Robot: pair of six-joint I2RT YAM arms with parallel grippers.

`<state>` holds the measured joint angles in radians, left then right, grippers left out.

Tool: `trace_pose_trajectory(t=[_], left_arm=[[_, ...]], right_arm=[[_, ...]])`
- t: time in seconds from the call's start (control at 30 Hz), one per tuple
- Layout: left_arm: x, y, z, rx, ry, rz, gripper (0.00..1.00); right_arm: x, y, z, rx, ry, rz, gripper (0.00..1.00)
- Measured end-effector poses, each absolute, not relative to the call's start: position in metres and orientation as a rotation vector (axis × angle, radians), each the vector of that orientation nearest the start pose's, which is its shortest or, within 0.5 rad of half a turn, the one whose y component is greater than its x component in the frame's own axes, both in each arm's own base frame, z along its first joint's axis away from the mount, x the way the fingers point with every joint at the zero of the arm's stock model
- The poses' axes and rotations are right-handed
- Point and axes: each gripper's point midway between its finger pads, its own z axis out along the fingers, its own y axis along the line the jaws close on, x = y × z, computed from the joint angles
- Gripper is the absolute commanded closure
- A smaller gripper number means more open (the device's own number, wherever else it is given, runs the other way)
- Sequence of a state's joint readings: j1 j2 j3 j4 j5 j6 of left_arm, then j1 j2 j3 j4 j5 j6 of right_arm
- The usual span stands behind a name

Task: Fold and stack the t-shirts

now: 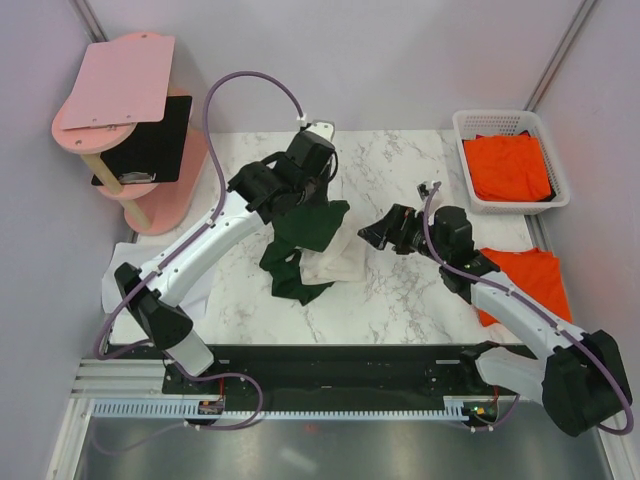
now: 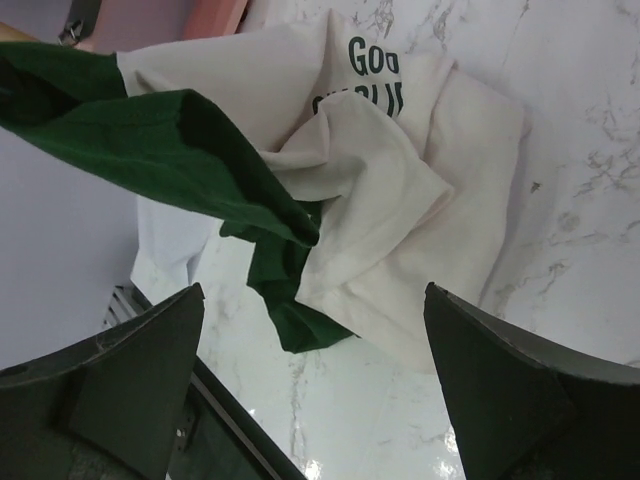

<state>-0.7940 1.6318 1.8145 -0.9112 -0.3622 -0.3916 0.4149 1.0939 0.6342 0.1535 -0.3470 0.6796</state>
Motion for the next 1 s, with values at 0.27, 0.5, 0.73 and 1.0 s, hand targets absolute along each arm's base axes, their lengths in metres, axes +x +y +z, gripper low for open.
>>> trace_pose_trajectory(t=[0.27, 0.5, 0.73, 1.0], left_arm=[[0.322, -0.273, 0.266, 0.276, 2.282, -0.244, 0.98], [0.320, -0.275, 0.246, 0.282, 2.323, -0.243, 0.98], [0.326, -0.281, 0.240, 0.285, 2.328, -0.238, 0.98], [0.336, -0.292, 0.240, 0.283, 2.323, -0.242, 0.98]], right_arm=[[0.305, 0.241, 0.185, 0.086, 1.978, 1.211, 0.02], [0.302, 0.257, 0.206, -0.013, 1.882, 1.277, 0.02], [0.295, 0.275, 0.199, -0.095, 1.884, 1.309, 0.02], [0.286, 0.300, 0.193, -0.228, 1.895, 1.324, 0.02]])
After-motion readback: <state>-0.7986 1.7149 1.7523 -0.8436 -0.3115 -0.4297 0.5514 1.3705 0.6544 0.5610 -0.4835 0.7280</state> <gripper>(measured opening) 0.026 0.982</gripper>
